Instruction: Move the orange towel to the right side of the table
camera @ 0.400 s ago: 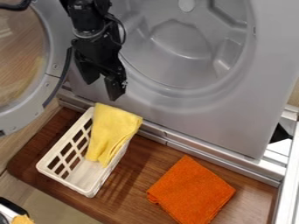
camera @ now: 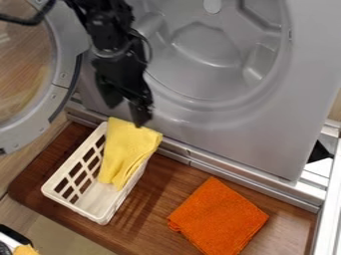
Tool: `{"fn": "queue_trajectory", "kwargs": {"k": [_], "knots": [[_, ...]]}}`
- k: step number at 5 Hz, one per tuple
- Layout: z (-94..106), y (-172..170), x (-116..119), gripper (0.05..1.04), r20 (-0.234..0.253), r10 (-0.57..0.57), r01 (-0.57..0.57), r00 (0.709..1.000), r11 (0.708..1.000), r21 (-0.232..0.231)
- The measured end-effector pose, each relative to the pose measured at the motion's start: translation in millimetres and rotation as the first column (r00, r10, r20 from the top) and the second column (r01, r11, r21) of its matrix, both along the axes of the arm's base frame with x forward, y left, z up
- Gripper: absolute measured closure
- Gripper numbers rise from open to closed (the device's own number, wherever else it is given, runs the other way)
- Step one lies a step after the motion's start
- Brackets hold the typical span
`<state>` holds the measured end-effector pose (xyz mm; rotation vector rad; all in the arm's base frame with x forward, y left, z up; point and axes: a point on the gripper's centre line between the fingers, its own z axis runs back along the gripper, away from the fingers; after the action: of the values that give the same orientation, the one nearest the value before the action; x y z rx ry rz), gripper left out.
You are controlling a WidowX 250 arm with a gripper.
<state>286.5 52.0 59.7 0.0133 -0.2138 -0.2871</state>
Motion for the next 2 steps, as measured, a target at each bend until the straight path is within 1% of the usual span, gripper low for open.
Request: {"fn": "queue_trajectory", "kwargs": {"k": [1, 2], "knots": [[-18.4, -25, -1, 0.083, -0.047, -0.068, 0.066, 0.997, 0.997, -0.042], [-25.8, -58, -5, 0.083, -0.043, -0.122, 0.118, 0.992, 0.99, -0.076]]}}
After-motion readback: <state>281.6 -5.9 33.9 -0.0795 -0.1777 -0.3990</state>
